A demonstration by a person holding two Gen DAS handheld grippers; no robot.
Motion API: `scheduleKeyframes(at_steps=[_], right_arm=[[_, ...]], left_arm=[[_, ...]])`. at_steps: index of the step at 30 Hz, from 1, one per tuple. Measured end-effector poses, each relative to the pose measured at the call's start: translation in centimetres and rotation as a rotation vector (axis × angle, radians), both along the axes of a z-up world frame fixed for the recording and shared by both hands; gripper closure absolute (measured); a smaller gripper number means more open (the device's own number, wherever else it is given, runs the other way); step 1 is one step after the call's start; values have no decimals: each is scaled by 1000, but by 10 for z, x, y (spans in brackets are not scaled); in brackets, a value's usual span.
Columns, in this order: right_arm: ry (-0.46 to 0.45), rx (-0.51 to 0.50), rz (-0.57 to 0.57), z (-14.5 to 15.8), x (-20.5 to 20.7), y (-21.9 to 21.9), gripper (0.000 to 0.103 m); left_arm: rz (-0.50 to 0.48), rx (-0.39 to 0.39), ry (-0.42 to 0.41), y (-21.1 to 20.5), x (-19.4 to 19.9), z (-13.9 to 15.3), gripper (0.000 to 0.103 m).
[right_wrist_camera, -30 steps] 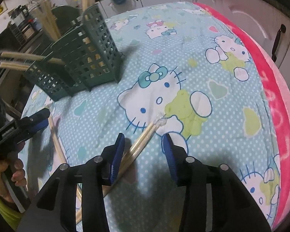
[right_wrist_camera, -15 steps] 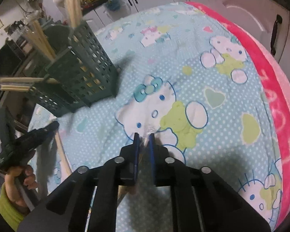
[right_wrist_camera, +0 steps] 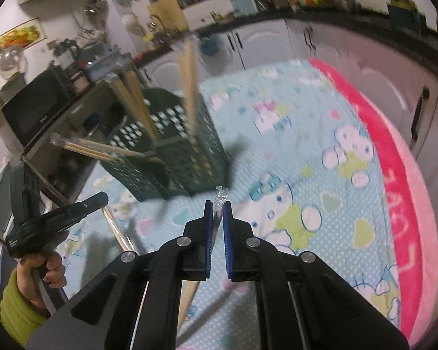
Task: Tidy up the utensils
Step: 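Close the right tool on a loose chopstick while the left tool grasps one too, then lift the held chopsticks upright and carry them above the green caddy with both tools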
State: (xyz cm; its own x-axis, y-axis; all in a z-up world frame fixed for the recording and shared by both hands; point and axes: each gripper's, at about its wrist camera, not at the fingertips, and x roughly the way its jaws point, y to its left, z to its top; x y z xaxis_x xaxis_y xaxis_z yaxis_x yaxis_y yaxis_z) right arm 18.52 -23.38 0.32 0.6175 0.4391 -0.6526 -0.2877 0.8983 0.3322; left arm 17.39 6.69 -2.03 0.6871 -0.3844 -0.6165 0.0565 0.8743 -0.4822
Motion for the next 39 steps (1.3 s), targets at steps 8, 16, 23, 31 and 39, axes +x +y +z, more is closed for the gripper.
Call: scheduleKeyframes(at_steps=[8, 16, 23, 31, 39], right_arm=[[-177, -38, 66, 49, -29, 17, 98], [-286, -29, 72, 79, -45, 19, 98], [-370, -21, 62, 98, -52, 18, 98], [-458, -8, 54, 121, -54, 20, 98], [-534, -10, 50, 152, -51, 24, 98]], left_arm=[[-75, -10, -120, -26, -24, 47, 102], [-133, -10, -214, -46, -37, 90, 102], [-150, -11, -289, -51, -45, 127, 102], [-174, 1, -371, -63, -44, 166, 102], [-204, 45, -452, -77, -35, 205, 102]])
